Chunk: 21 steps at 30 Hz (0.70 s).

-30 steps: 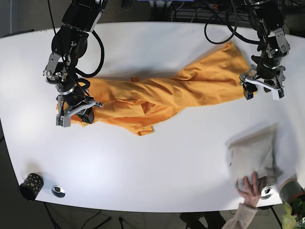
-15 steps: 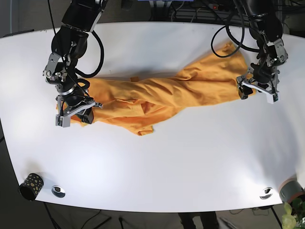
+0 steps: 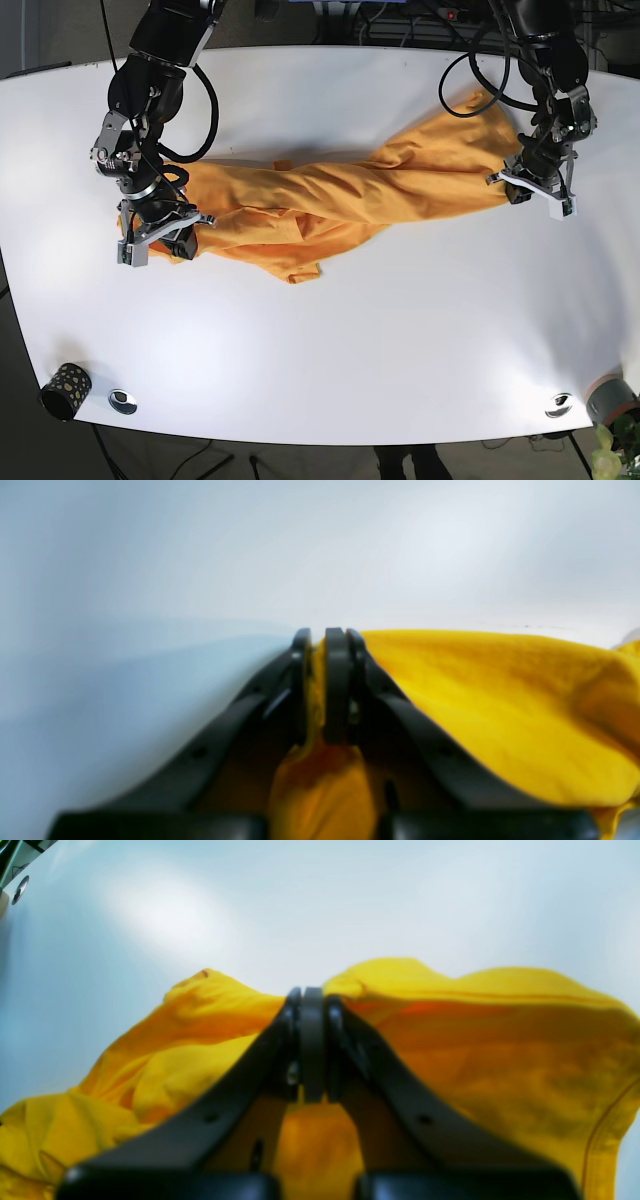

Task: Fold the T-shirt properly
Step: 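Grasp the orange shirt's ends with both grippers, then lift and fling the orange shirt with both grippers to spread it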

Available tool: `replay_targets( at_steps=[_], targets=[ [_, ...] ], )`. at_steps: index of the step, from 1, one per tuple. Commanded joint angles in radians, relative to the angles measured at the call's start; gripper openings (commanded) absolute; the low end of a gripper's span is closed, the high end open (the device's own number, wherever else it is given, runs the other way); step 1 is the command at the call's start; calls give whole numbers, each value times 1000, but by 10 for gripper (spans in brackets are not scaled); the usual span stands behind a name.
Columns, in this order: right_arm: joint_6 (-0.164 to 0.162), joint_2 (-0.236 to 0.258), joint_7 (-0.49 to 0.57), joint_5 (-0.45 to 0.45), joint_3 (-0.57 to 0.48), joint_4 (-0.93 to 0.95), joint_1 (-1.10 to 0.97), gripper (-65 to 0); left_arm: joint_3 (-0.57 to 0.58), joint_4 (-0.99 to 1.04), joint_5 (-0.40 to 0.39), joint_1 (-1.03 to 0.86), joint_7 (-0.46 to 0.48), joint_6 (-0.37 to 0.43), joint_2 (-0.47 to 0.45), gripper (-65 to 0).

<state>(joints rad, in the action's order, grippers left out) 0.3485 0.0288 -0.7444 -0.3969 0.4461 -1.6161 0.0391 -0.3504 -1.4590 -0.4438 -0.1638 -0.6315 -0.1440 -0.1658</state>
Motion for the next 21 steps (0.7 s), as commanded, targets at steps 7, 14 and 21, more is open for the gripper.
replay_targets(
  at_steps=[7, 14, 21],
  targets=[
    [10, 39, 23, -15, 3, -118, 2, -650, -5, -200, 9, -36, -46, 1, -13, -649],
    [10, 87, 23, -15, 1, -191, 29, -650, 3, -320, 9, -21, -49, 1, -56, -649],
    [10, 148, 16, -15, 0, -184, 144, -650, 7, -332, 10, 145, -100, 1, -119, -649]
  ],
)
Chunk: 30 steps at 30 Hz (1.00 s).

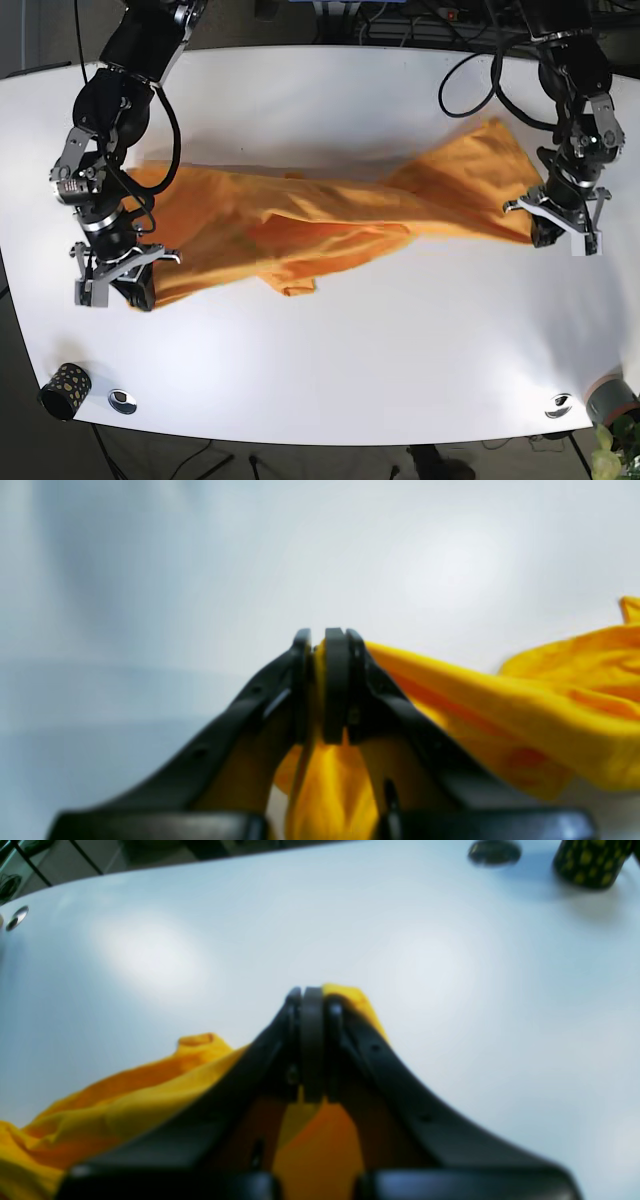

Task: Fold the T-shirt properly
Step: 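Lift and fling the orange shirt with both grippers to spread it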

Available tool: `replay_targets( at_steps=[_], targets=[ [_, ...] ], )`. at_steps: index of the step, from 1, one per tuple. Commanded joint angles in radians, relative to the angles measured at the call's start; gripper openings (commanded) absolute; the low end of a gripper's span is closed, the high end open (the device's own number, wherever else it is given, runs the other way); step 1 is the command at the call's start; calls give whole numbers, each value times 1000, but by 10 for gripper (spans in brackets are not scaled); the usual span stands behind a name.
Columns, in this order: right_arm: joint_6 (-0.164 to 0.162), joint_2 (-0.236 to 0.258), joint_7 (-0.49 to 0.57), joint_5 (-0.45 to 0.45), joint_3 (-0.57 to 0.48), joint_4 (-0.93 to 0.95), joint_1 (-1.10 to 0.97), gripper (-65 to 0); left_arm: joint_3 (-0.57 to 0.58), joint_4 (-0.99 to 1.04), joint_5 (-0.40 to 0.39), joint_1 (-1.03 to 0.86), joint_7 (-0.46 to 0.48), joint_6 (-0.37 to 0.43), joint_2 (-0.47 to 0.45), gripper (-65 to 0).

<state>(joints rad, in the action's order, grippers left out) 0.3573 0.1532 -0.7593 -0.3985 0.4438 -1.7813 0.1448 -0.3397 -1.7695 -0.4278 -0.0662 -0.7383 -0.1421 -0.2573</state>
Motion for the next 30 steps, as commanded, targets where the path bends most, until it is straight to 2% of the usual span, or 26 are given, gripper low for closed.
replay_targets(
  at_steps=[1, 4, 10, 19, 25, 30],
  targets=[
    [1, 35, 19, -14, 0, -19, 63, -650, 4, -19, -6, 84, -2, -1, -38, -649],
    [1, 62, -18, -14, -47, 14, 155, -650, 50, 7, -6, 194, -10, -1, -72, -649],
    [1, 107, -24, -7, -110, 94, 327, -650, 121, 70, -6, 385, -10, -1, -116, -649],
    [1, 219, -25, -14, -202, 266, 632, -650, 146, 102, 50, 612, -11, -1, -150, -649],
    [3, 270, -27, -14, -247, 291, 763, -650, 146, 109, 50, 667, -10, -1, -199, -649],
    [3, 279, -56, -14, -234, 274, 754, -650, 143, 105, 50, 639, -10, -1, -201, -649]
  ],
)
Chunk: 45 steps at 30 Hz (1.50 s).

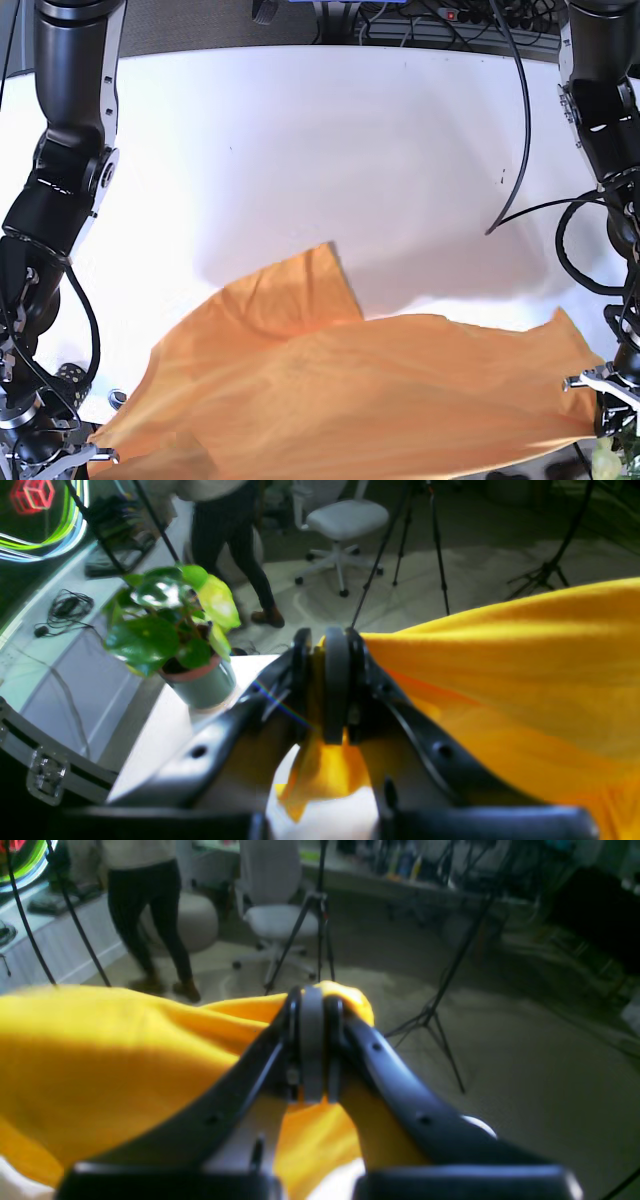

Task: Fold the T-shirt properly
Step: 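Lift and fling the orange shirt with both grippers to spread it, then release the shirt and move both grippers to its hem corners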

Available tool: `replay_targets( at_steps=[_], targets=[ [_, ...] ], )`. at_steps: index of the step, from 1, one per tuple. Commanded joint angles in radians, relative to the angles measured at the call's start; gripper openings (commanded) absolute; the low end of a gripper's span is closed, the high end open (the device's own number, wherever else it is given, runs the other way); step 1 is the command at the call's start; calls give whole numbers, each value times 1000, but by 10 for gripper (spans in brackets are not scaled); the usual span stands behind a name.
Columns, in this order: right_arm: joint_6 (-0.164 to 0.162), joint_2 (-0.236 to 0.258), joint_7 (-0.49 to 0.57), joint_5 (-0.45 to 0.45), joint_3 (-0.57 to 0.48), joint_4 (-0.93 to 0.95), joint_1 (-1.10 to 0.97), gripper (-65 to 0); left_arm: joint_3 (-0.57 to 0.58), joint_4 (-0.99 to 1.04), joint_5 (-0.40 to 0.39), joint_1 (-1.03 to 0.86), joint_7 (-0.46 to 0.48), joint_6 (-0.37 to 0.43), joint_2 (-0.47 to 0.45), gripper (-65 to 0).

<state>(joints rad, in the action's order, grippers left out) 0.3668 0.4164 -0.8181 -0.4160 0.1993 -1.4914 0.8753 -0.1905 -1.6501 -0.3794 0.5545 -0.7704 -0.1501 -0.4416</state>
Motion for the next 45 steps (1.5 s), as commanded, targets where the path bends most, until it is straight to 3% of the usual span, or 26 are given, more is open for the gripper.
replay_targets(
  at_steps=[1, 8, 23, 34, 39, 45],
  targets=[
    [-7, 16, -10, 4, 24, -25, 8, -650, -8, -15, 1, -1, 24, 7, -16, -649],
    [31, 5, -25, 4, 110, -166, -250, -650, -34, -92, -3, -182, 25, 7, -9, -649],
    [34, -162, -27, -30, 357, -404, -842, -650, -152, -203, -7, -649, 29, 5, 57, -650],
    [28, -207, -80, -278, 512, -493, -1161, -650, -234, -259, -7, -877, 29, -7, 105, -650],
    [30, -245, -80, -291, 512, -493, -1261, -650, -240, -261, 0, -942, 29, -108, 140, -650],
    [33, -262, -80, -284, 512, -490, -1323, -650, -283, -258, 3, -977, 29, -119, 181, -650]
  ],
)
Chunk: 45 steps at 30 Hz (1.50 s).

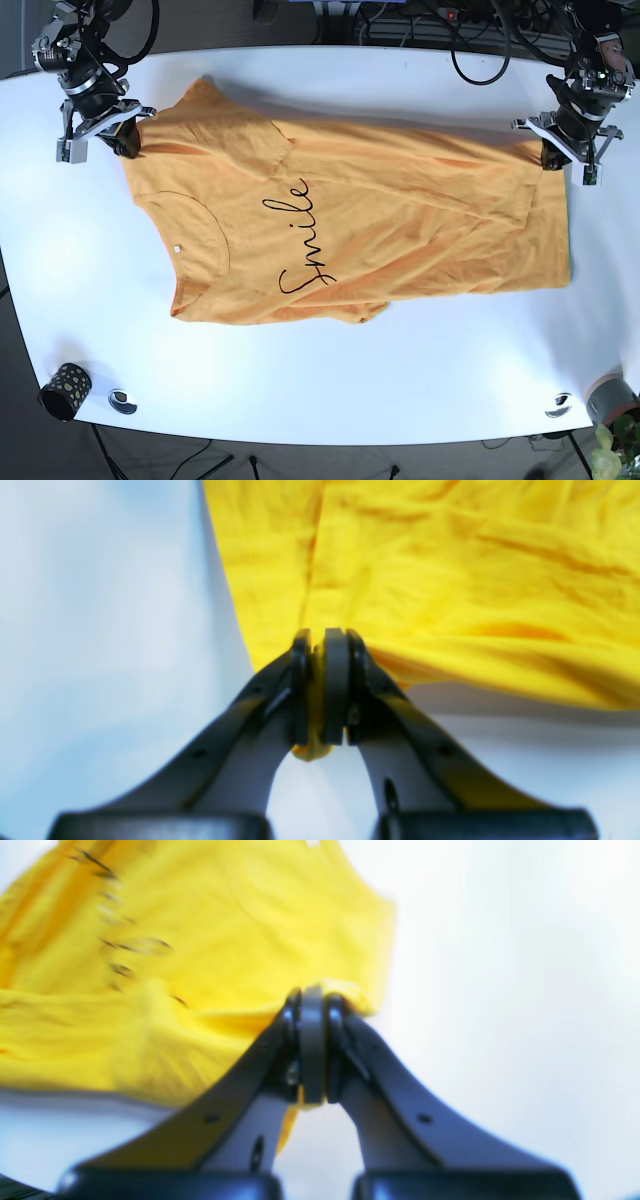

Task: Fold the T-shirt properly
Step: 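Release the shirt and move both grippers to its hem corners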

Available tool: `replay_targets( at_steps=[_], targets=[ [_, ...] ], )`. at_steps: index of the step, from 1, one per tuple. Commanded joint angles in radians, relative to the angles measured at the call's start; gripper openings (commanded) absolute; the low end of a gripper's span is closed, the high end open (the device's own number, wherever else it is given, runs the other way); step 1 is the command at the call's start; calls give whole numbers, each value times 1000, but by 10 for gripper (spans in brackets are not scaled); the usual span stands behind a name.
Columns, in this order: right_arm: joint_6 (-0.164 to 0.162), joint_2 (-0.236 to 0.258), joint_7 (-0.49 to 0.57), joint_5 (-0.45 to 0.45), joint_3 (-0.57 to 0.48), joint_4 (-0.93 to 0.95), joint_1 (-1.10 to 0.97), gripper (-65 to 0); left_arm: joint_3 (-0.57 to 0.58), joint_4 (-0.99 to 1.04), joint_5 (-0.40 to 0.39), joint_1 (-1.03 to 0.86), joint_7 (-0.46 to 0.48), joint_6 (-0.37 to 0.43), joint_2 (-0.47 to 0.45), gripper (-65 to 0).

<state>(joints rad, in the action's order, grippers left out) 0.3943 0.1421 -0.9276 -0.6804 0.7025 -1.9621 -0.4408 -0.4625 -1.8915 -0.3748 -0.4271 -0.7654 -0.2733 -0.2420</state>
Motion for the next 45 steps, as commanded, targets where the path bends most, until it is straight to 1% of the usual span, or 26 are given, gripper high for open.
replay_targets(
  at_steps=[1, 5, 9, 12, 15, 19, 20, 21, 22, 23, 24, 25, 26, 27, 28, 29, 30, 31, 33, 34, 38, 41, 45],
  targets=[
    [5, 12, 29, -20, 9, -18, -17, -650, -14, -15, -2, -8, 24, 4, -18, -650],
    [7, -3, 29, -20, 9, -18, -59, -650, -14, -15, -3, -71, 24, 3, -18, -650],
    [7, -5, 29, -20, 7, -7, -77, -650, -15, -15, -3, -89, 24, 3, -16, -650],
    [7, -5, 0, -19, 7, -4, -86, -650, -17, -15, -2, -102, 24, 3, -18, -650],
    [7, -5, -44, -19, 12, -4, -82, -650, -48, -13, -2, -102, 24, 3, -18, -650],
    [-1, -2, -49, -19, 7, -4, -79, -645, -51, -13, -2, -102, 19, 3, -20, -643],
    [-1, -2, -49, -19, 7, -4, -74, -590, -51, -13, -2, -98, 17, 3, -20, -632],
    [-1, 0, -49, -19, 7, -6, -65, -512, -46, -15, -2, -98, 17, 3, -20, -594],
    [-1, -2, -49, -19, 7, -6, -59, -458, -38, -15, -2, -98, 17, 3, -20, -554],
    [-1, -2, -49, -19, 7, -6, -53, -390, -32, -15, -2, -98, 17, 3, -20, -504],
    [-1, 0, -49, -19, 7, -6, -48, -311, -29, -15, -2, -98, 17, 3, -21, -425],
    [-1, 0, -49, -19, 7, -6, -36, -257, -29, -15, -2, -97, 17, 3, -21, -364],
    [-1, 0, -49, -19, 7, -6, -23, -220, -31, -15, -2, -97, 17, 3, -21, -314],
    [-1, -2, -49, -19, 7, -6, -6, -179, -31, -15, -2, -95, 17, 3, -21, -247],
    [-1, 0, -49, -17, 7, -4, 6, -159, -32, -15, -2, -95, 17, 3, -21, -203],
    [-1, 0, -49, -15, 7, -4, 21, -146, -34, -15, -2, -95, 17, 3, -20, -165],
    [-1, 0, -49, -6, 7, -4, 36, -143, -34, -15, -2, -95, 17, 3, -20, -146],
    [-1, 0, -49, 15, 6, -4, 64, -140, -35, -15, -2, -95, 17, 3, -20, -142],
    [2, 0, -49, 57, -11, -3, 107, -136, -35, -21, -5, -95, 19, 3, -20, -144],
    [4, 0, -49, 92, -39, 8, 138, -136, -37, -24, -5, -94, 21, 3, -20, -144],
    [5, 1, -49, 181, -108, 71, 248, -138, -98, -24, -13, -46, 19, 3, -18, -144],
    [5, 1, -51, 210, -151, 146, 331, -140, -130, -24, -13, -11, 17, 1, -18, -144],
    [5, 34, -51, 221, -209, 275, 455, -140, -137, -23, -5, 35, 17, 1, -18, -144]
  ],
)
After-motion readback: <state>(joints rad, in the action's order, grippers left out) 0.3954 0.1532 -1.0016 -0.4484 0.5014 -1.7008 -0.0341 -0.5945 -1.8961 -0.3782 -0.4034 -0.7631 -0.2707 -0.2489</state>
